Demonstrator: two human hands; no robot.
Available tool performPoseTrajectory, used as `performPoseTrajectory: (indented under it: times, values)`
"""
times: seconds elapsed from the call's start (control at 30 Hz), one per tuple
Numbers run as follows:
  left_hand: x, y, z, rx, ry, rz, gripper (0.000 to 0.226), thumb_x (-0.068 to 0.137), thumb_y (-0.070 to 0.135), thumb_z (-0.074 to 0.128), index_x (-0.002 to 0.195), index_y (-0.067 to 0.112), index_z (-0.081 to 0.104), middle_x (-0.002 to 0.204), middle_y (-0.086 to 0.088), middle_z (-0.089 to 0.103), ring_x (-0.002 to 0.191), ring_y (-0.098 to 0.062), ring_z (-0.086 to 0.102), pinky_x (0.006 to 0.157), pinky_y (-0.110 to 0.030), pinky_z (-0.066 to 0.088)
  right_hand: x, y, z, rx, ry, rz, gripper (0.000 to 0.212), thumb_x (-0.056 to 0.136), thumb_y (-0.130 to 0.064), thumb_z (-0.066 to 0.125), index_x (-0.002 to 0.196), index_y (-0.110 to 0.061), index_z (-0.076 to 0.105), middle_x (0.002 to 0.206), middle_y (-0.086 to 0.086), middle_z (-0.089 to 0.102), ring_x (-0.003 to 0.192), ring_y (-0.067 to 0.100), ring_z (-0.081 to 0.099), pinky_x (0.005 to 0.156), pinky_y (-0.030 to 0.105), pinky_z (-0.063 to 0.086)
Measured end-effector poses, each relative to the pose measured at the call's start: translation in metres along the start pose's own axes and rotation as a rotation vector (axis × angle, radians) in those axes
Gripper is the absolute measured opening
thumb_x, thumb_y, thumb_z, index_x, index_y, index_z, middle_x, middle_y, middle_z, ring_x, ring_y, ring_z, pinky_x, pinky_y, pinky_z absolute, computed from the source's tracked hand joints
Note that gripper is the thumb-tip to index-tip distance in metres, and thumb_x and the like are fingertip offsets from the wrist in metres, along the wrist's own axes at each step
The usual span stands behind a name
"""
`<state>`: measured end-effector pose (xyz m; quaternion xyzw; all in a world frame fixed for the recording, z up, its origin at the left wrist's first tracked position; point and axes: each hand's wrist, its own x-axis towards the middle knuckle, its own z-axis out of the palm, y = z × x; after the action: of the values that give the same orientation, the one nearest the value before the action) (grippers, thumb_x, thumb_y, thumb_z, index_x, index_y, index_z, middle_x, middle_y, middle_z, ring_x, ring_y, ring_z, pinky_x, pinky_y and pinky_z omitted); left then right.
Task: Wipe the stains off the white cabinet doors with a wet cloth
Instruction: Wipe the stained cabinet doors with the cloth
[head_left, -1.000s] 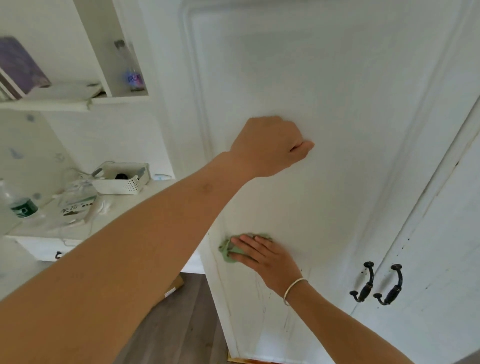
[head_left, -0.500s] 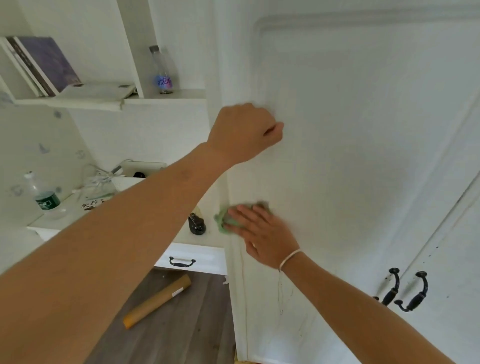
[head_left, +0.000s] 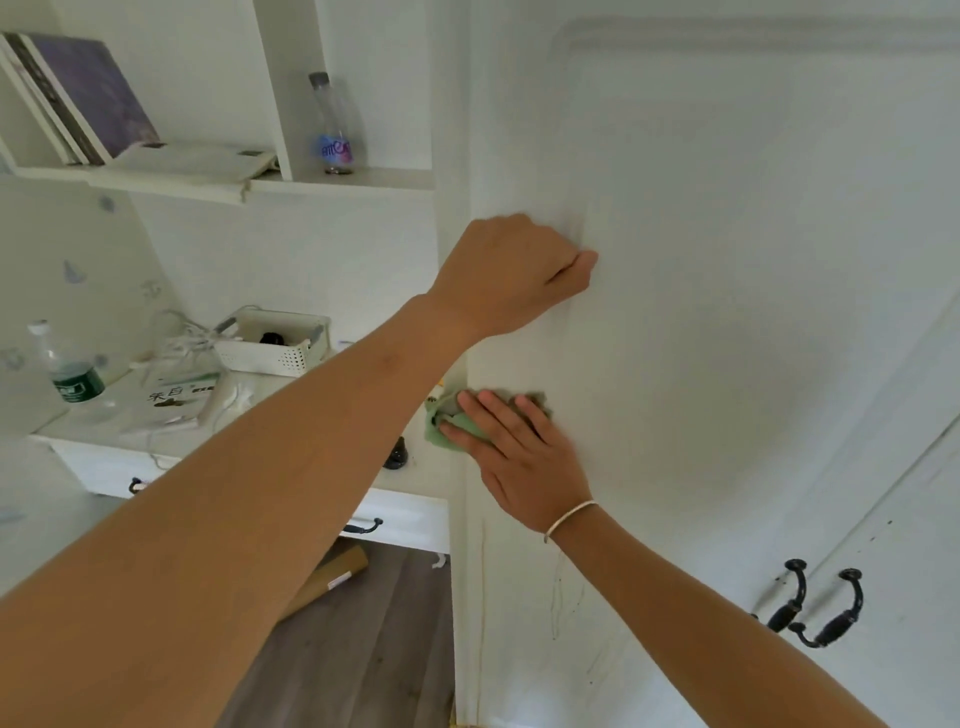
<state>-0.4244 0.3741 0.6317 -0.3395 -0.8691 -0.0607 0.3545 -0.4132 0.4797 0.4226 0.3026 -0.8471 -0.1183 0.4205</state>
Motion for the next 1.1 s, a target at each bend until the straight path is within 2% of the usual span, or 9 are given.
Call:
performPoseTrajectory:
  times: [0.13,0.23,0.37,0.47,0.6,0.73,0.87,1.0,1.1]
  values:
    - [-0.001,0.000,0.000,0.031,0.033,0.008,0.050,0.096,0.041,0.023,0.058,0.014,0.042,0.058,-0.003,0.059,0.053,-0.023,0.045,0.062,-0.039,0.046,-0.017,-0.016,0.027,-0.114,-0.042,-0.098,0.067,0.087,-0.015,0.050,0.151,-0.026,0.032,0.158,0.000,0.028,0.145,0.017,0.026,0.121,0.038,0.011]
    - [-0.004,-0.002,0.005,0.024,0.009,0.002,0.047,0.099,0.036,0.032,0.058,0.013,0.035,0.055,-0.003,0.048,0.054,-0.022,0.038,0.061,-0.037,0.042,-0.053,-0.042,0.048,-0.127,-0.269,-0.256,0.070,0.083,-0.013,0.056,0.149,-0.026,0.036,0.157,-0.002,0.031,0.144,0.015,0.028,0.123,0.036,0.001]
    - [-0.003,-0.006,0.005,0.041,-0.006,0.026,0.047,0.099,0.034,0.037,0.058,0.013,0.028,0.047,-0.001,0.029,0.053,-0.021,0.032,0.057,-0.030,0.030,-0.080,-0.054,0.059,-0.132,-0.489,-0.375,0.067,0.081,-0.010,0.048,0.146,-0.028,0.041,0.154,-0.006,0.036,0.141,0.012,0.034,0.122,0.036,-0.005]
    - [-0.005,-0.006,0.007,0.037,0.026,0.045,0.045,0.097,0.033,0.039,0.057,0.013,0.031,0.044,0.001,0.023,0.049,-0.021,0.028,0.054,-0.031,0.034,-0.073,-0.041,0.055,-0.133,-0.449,-0.407,0.064,0.083,-0.015,0.052,0.144,-0.029,0.044,0.155,-0.007,0.035,0.142,0.010,0.032,0.123,0.033,-0.002]
    - [-0.006,-0.007,0.007,0.047,0.033,0.046,0.046,0.096,0.034,0.040,0.055,0.013,0.032,0.043,0.001,0.023,0.045,-0.017,0.025,0.053,-0.030,0.033,-0.050,-0.017,0.033,0.003,-0.253,-0.232,0.061,0.091,-0.022,0.048,0.149,-0.033,0.033,0.158,-0.007,0.027,0.145,0.010,0.026,0.119,0.033,0.015]
    - [-0.004,-0.007,0.008,0.061,0.006,0.066,0.050,0.099,0.039,0.040,0.056,0.014,0.036,0.044,0.004,0.027,0.048,-0.017,0.032,0.057,-0.029,0.028,-0.041,-0.013,0.020,0.039,-0.157,-0.092,0.060,0.093,-0.026,0.049,0.150,-0.034,0.031,0.159,-0.006,0.023,0.146,0.012,0.022,0.120,0.036,0.013]
    - [-0.004,-0.007,0.010,0.093,-0.022,0.070,0.053,0.099,0.047,0.035,0.056,0.016,0.035,0.046,0.005,0.031,0.052,-0.015,0.035,0.058,-0.029,0.032,-0.054,-0.016,0.034,0.003,-0.215,-0.154,0.062,0.093,-0.024,0.044,0.152,-0.032,0.026,0.160,-0.004,0.021,0.147,0.015,0.021,0.120,0.037,0.013]
    - [-0.010,-0.007,0.017,0.121,-0.106,0.099,0.053,0.099,0.049,0.031,0.059,0.017,0.040,0.050,0.005,0.037,0.057,-0.019,0.040,0.061,-0.030,0.033,-0.095,-0.022,0.050,-0.066,-0.401,-0.326,0.055,0.086,-0.008,0.040,0.133,-0.031,0.058,0.151,-0.007,0.041,0.140,0.011,0.037,0.122,0.035,0.010]
    - [-0.032,-0.002,0.037,0.163,-0.083,0.178,0.051,0.098,0.047,0.035,0.055,0.020,0.039,0.050,0.000,0.051,0.052,-0.024,0.052,0.054,-0.027,0.028,-0.124,-0.015,0.052,-0.055,-0.460,-0.329,0.054,0.080,-0.005,0.042,0.120,-0.033,0.066,0.147,-0.009,0.046,0.134,0.010,0.044,0.122,0.033,0.008]
